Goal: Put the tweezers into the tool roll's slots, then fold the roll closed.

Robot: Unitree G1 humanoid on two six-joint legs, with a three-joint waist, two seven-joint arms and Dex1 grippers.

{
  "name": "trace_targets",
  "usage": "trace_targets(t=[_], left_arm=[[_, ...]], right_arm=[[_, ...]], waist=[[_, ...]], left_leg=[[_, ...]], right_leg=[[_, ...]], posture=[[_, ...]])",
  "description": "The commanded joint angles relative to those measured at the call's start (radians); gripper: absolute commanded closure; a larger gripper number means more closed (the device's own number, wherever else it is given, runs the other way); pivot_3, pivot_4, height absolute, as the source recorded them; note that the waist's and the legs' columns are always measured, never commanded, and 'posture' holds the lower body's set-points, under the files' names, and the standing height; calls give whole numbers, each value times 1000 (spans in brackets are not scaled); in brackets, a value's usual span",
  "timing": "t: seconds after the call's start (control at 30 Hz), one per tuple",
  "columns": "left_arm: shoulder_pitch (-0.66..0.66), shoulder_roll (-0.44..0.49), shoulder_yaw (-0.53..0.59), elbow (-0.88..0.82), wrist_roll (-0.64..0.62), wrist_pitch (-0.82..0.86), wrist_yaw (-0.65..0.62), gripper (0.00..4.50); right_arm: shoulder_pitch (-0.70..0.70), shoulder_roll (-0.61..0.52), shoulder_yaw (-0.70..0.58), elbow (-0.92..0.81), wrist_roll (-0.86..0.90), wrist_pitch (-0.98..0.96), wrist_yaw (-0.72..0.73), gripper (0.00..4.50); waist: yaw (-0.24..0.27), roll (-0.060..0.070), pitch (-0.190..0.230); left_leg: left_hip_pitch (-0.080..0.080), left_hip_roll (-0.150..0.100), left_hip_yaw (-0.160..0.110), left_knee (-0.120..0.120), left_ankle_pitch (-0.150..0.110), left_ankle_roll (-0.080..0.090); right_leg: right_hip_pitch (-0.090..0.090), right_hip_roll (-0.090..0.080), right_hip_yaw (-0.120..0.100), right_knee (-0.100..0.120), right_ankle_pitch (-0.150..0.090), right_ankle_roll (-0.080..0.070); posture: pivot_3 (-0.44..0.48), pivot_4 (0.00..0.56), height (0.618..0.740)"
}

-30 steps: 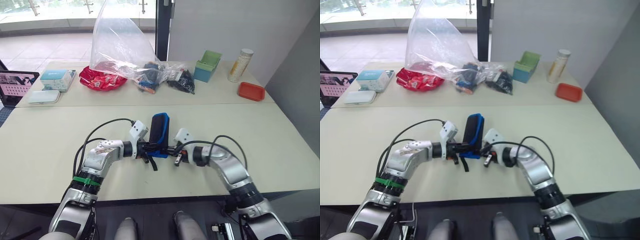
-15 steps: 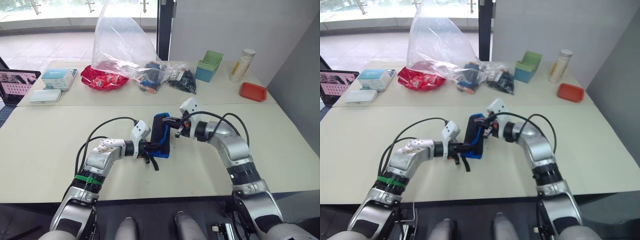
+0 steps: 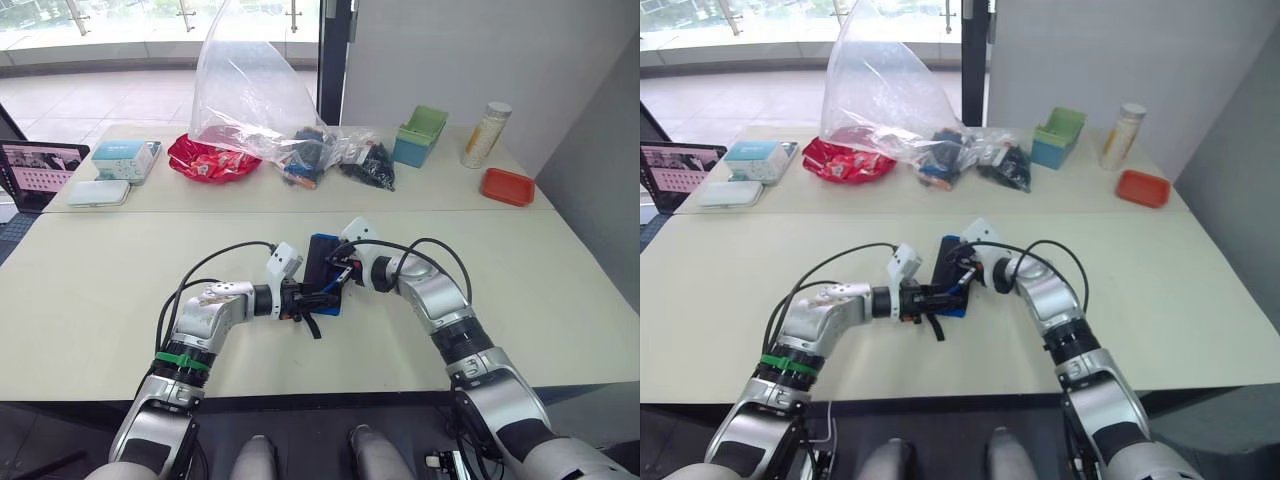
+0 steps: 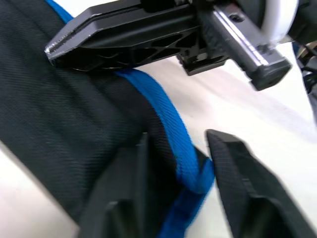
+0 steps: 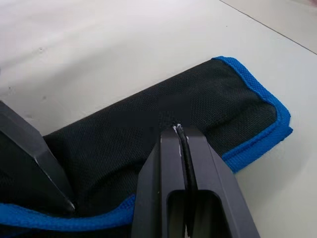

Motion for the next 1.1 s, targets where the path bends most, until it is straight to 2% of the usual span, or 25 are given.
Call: trace_targets(t=[0.03, 0.1, 0.2, 0.33, 0.53, 0.63, 0.67, 0.8, 0.93, 1.1], left_arm=[[-3, 70, 84, -13, -47, 10, -52, 753], [-19, 77, 109, -8, -70, 3, -63, 63], [-55, 60, 151, 28, -90, -7, -57, 63], [-71, 21, 142, 50, -71, -45, -50, 1223], [-72, -31, 115, 61, -46, -115, -55, 3265], [-59, -25, 52, 76, 2, -134, -78, 4259], [-54, -21, 34, 83, 17, -140, -84, 4469], [-32, -3, -21, 118, 79, -181, -101, 4469], [-26, -15, -30, 145, 104, -210, -88, 4469], [-24, -30, -32, 171, 130, -232, -63, 4469]], right_arm=[[21, -37, 11, 78, -41, 6, 9, 4500], [23, -38, 13, 80, -39, 1, 16, 4500], [37, -28, 12, 72, -42, -1, 23, 4500], [76, -14, 11, 30, -36, 19, 21, 4500], [116, -24, 2, -33, -39, 40, 10, 4500], [117, -42, -34, -75, -17, 13, 17, 4500], [115, -48, -51, -92, -3, 2, 26, 4500], [91, -61, -132, -174, 84, -18, 72, 4500], [60, -37, -195, -233, 182, 5, 101, 4500], [42, 28, -177, -248, 231, 51, 103, 4500]], waist=[[-6, 0, 0], [-7, 0, 1], [-9, -1, 1], [-14, -1, 1], [-22, 0, 1], [-19, 0, 1], [-17, 0, 1], [-10, -1, 3], [-5, 0, 4], [0, 0, 3]], left_leg=[[0, 0, 0, 0, 0, 0], [0, 0, 0, 0, 0, 0], [-3, 0, 0, 0, 0, 0], [-3, 0, 0, -1, 0, 0], [-10, 0, -1, -5, 0, 0], [-11, 0, -1, -6, 0, 0], [-11, 0, -1, -6, 0, 0], [-13, -1, -1, -6, 0, 0], [-14, 0, -1, -6, 0, 0], [-12, 0, -1, -5, 0, 0]], right_leg=[[0, 0, 0, 0, 0, 0], [-1, 0, 0, 0, 0, 0], [-2, 0, 0, 0, 2, 3], [-3, 0, 0, 0, 4, 7], [-12, 0, 0, 2, 4, 7], [-12, 0, 0, 1, 4, 7], [-12, 0, 0, 0, 4, 7], [-13, 0, 0, 0, 4, 7], [-14, 0, 0, 0, 4, 7], [-13, 0, 0, 1, 4, 7]], posture=[[0, 150, 733], [0, 150, 733], [0, 150, 733], [0, 150, 733], [0, 150, 733], [0, 150, 733], [0, 150, 733], [0, 150, 733], [0, 150, 733], [0, 150, 733]])
